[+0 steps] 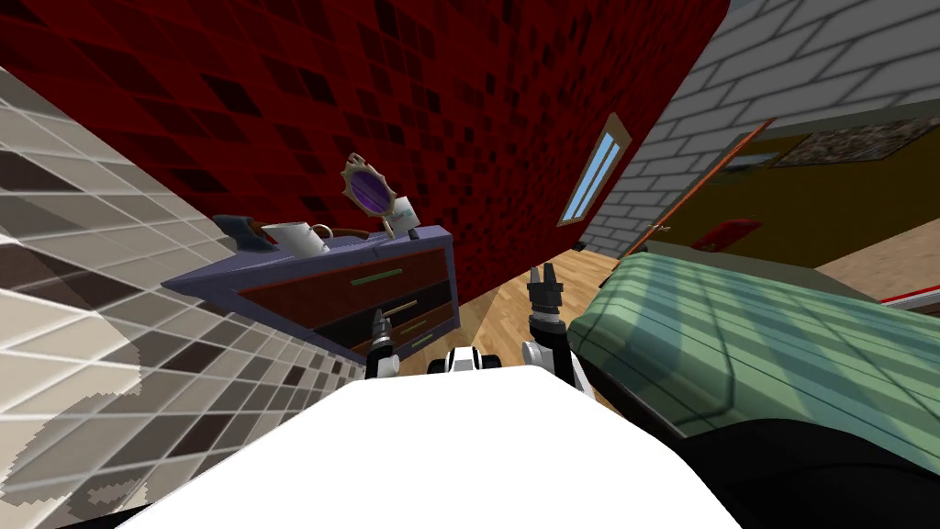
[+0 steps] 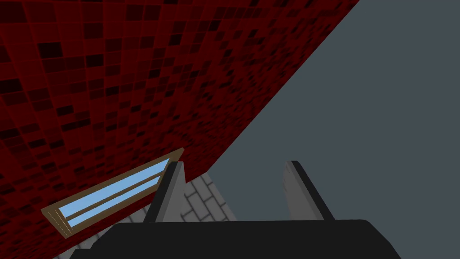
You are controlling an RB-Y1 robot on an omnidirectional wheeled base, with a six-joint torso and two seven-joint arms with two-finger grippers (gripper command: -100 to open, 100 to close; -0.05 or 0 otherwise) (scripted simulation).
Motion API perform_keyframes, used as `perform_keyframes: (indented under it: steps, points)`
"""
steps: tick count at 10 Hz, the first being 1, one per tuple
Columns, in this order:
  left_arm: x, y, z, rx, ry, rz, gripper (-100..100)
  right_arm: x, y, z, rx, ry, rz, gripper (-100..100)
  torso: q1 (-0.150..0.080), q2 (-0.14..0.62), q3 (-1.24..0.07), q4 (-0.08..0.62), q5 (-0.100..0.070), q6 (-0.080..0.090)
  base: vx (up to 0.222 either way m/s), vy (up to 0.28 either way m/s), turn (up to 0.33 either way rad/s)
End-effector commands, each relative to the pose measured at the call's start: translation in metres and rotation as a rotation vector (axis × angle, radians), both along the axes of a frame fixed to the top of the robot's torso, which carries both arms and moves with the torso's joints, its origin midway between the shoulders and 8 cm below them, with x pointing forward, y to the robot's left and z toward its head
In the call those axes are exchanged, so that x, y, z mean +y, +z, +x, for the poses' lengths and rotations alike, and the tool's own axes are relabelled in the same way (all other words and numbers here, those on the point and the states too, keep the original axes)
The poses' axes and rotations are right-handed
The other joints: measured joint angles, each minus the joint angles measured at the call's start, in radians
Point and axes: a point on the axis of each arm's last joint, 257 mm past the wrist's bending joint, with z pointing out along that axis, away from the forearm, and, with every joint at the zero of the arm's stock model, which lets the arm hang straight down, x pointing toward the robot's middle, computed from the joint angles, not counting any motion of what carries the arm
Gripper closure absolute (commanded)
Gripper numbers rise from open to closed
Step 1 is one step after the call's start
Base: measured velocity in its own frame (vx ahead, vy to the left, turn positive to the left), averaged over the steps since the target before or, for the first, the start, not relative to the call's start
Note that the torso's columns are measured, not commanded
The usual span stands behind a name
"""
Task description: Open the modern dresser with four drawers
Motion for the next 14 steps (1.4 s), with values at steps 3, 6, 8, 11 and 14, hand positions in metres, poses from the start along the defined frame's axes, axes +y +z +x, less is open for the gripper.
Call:
perform_keyframes:
  steps: [3, 6, 8, 11, 14]
  points:
    - [-0.009, -0.004, -0.003, 0.009, -0.023, 0.004, 100, 0.000, 0.000, 0.000, 0.001, -0.001, 0.000, 0, 0.003, -0.006, -0.004, -0.002, 0.001, -0.002, 0.035, 0.008, 0.164]
    - [-0.028, -0.008, -0.009, 0.017, -0.067, 0.013, 100, 0.000, 0.000, 0.000, 0.000, 0.000, 0.000, 0, 0.002, -0.001, -0.001, -0.001, 0.001, -0.001, 0.082, 0.036, 0.123]
    - [-0.048, -0.011, -0.014, 0.020, -0.111, 0.021, 100, 0.000, 0.000, 0.000, 0.001, 0.000, 0.000, 0, 0.000, 0.001, 0.001, 0.000, 0.000, -0.002, 0.067, 0.019, 0.205]
    - [-0.088, -0.014, -0.028, 0.024, -0.192, 0.026, 100, 0.000, 0.000, 0.000, 0.001, 0.000, 0.000, 0, 0.001, -0.001, -0.001, -0.001, 0.000, -0.002, 0.078, 0.023, 0.214]
    - [-0.112, -0.016, -0.035, 0.024, -0.238, 0.024, 100, 0.000, 0.000, 0.000, 0.000, 0.000, 0.000, 0, 0.000, -0.001, -0.001, -0.001, 0.000, 0.000, 0.124, 0.014, 0.196]
